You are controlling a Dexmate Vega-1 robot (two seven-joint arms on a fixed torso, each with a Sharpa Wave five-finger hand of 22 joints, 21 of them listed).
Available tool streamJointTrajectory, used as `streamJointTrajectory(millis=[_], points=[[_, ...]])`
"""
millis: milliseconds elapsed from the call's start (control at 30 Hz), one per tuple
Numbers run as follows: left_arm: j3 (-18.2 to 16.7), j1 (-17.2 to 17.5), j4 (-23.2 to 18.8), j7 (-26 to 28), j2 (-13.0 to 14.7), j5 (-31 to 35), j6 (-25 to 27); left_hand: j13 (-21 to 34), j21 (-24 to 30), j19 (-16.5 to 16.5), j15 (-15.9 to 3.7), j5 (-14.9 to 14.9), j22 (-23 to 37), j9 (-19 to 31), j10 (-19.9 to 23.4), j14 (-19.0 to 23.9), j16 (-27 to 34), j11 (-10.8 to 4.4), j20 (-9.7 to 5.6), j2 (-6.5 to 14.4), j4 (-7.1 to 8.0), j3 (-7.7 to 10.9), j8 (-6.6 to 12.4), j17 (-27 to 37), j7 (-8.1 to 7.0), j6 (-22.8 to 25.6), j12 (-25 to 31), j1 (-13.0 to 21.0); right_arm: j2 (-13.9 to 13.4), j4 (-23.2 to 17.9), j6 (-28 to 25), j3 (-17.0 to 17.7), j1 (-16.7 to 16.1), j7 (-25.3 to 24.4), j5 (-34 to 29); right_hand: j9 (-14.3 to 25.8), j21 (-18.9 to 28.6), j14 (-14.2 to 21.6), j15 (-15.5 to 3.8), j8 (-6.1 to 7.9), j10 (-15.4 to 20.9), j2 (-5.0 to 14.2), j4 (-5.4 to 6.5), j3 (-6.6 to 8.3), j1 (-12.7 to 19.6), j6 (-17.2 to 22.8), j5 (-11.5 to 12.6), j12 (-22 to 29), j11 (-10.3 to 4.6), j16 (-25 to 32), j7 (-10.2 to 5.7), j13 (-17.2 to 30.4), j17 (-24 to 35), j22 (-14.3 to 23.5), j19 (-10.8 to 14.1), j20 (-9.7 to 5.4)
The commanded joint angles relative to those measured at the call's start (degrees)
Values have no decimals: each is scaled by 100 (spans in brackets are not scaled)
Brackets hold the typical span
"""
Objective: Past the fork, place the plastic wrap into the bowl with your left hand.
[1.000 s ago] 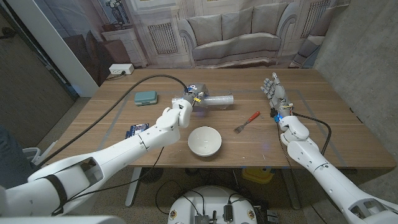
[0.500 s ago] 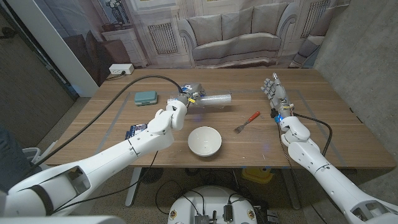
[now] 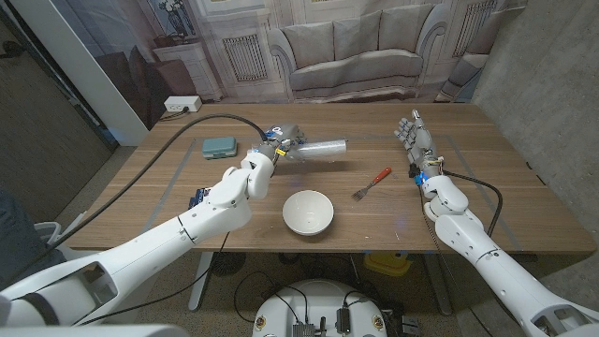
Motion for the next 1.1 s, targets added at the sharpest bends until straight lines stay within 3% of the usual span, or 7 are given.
streamJointTrajectory(millis=[33, 733, 1100], points=[[-320, 349, -446, -42, 255, 13, 6, 22, 57, 42, -676, 9, 4, 54, 24, 245, 20, 4, -127, 328, 101, 85, -27, 29, -1, 574, -18, 246, -22, -53, 20, 43, -53, -88, -27, 15, -5, 23, 43, -23, 21, 28, -15, 3, 0, 28, -5, -9, 31, -28, -4, 9, 13, 33, 63, -49], [-530, 611, -746, -146, 358, 44, -84, 28, 51, 33, -679, 6, 8, 62, 36, 259, 5, 2, -120, 335, 120, 83, -51, 36, -23, 589, -34, 237, -86, -157, 14, 161, -169, -130, 58, 15, -38, 24, 51, -22, 23, 39, -20, -2, -4, 33, -7, -10, 36, -29, 4, 9, 13, 34, 75, -46], [-769, 892, -920, 12, 631, -165, -641, 31, 53, 37, -682, 6, 10, 65, 46, 269, 1, -24, -125, 339, 128, 82, -61, 41, -42, 600, -39, 234, -194, -566, 58, 227, -482, -304, -27, 15, -56, 23, 49, -23, 24, 40, -25, -4, -2, 33, -8, -10, 38, -30, 7, 9, 12, 35, 82, -40]])
